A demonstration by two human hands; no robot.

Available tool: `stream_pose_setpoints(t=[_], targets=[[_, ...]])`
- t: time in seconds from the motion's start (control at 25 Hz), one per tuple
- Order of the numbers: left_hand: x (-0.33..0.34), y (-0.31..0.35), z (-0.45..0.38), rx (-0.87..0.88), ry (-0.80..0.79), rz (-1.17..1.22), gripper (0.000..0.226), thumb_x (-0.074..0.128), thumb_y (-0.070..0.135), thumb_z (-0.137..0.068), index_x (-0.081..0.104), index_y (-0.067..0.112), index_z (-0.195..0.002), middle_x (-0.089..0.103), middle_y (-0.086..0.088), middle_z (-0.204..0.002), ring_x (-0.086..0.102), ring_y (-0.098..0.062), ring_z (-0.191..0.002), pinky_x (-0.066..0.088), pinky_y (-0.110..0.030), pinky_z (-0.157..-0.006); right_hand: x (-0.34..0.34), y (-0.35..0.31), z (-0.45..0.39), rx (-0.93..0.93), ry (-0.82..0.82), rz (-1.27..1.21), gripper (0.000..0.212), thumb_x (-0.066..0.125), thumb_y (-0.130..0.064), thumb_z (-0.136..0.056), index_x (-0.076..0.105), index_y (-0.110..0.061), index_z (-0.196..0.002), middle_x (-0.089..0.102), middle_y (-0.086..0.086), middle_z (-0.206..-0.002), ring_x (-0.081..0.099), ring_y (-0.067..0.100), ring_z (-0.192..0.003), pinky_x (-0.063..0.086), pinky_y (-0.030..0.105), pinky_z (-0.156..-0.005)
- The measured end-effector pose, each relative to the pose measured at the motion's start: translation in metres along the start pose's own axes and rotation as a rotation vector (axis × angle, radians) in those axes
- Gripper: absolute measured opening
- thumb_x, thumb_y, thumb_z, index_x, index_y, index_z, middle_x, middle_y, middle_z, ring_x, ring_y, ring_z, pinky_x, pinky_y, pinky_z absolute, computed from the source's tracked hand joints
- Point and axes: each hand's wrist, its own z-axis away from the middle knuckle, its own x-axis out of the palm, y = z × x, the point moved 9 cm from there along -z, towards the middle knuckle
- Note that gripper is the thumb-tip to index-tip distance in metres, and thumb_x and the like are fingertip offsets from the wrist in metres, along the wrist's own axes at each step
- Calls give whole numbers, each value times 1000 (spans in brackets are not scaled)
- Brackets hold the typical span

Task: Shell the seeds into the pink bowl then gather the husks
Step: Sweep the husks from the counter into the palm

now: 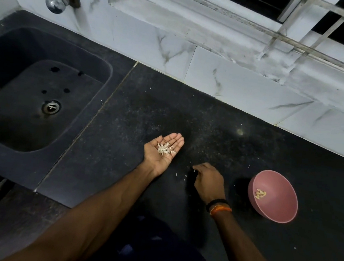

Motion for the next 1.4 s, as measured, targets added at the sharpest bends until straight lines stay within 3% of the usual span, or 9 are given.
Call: stream_pose_setpoints(t=[0.16, 0.32, 0.56, 0.76, 0.88, 1.0, 1.24, 1.4], targets=[[-3, 0, 0, 3, 7, -27, 45, 36, 19, -103, 59, -15, -120, 63, -33, -125, 58, -46, -119, 45, -52, -106, 23, -23, 13, -77, 26, 36, 38, 61, 9, -81, 75, -5, -114, 69, 11, -107, 64, 32, -96, 57, 43, -81], [-4, -1, 4, 4, 11, -45, 45, 36, 18, -103, 59, -16, -119, 63, -33, -124, 58, -46, -120, 44, -51, -108, 28, -45, 15, -214, 32, 29, 31, 64, 1, -82, 77, -9, -109, 68, 6, -99, 62, 27, -87, 57, 39, -72], [-6, 1, 10, 14, 23, -60, 45, 35, 19, -104, 61, -16, -116, 65, -33, -121, 59, -45, -119, 44, -51, -108, 37, -50, 32, -469, -10, 223, 25, 73, -7, -79, 77, -11, -104, 65, 2, -97, 62, 23, -83, 58, 35, -61], [-6, -6, 10, 1, 26, -84, 46, 34, 19, -104, 60, -16, -118, 64, -33, -123, 58, -45, -121, 47, -51, -105, 9, -6, 22, -149, 27, -4, 29, 64, -1, -88, 78, -12, -110, 73, 2, -108, 68, 21, -97, 53, 30, -87], [-7, -9, 10, -7, 23, -89, 46, 34, 19, -104, 59, -16, -119, 63, -33, -125, 58, -45, -122, 48, -51, -103, 14, -14, 23, -143, -35, 27, 27, 61, -9, -93, 77, -13, -115, 70, 2, -113, 66, 20, -104, 51, 30, -91], [-8, -11, 12, -11, 13, -83, 46, 35, 19, -103, 59, -16, -121, 62, -34, -126, 57, -45, -123, 47, -51, -103, 20, -32, 24, -161, -27, 85, 22, 59, -15, -97, 77, -11, -108, 67, 6, -107, 65, 23, -98, 52, 34, -84], [-11, -14, 14, -15, -5, -81, 45, 35, 18, -103, 58, -16, -121, 62, -34, -126, 56, -46, -125, 46, -51, -104, 29, -63, 21, -97, -14, 129, 12, 62, -2, -87, 73, -5, -84, 66, 12, -89, 67, 32, -75, 51, 36, -63], [-15, -13, 16, -13, -13, -76, 45, 36, 19, -103, 58, -16, -123, 62, -34, -126, 56, -45, -124, 45, -51, -106, 28, -70, 21, -57, 33, 90, 10, 63, -3, -84, 69, -6, -77, 66, 12, -82, 66, 33, -70, 49, 36, -59]])
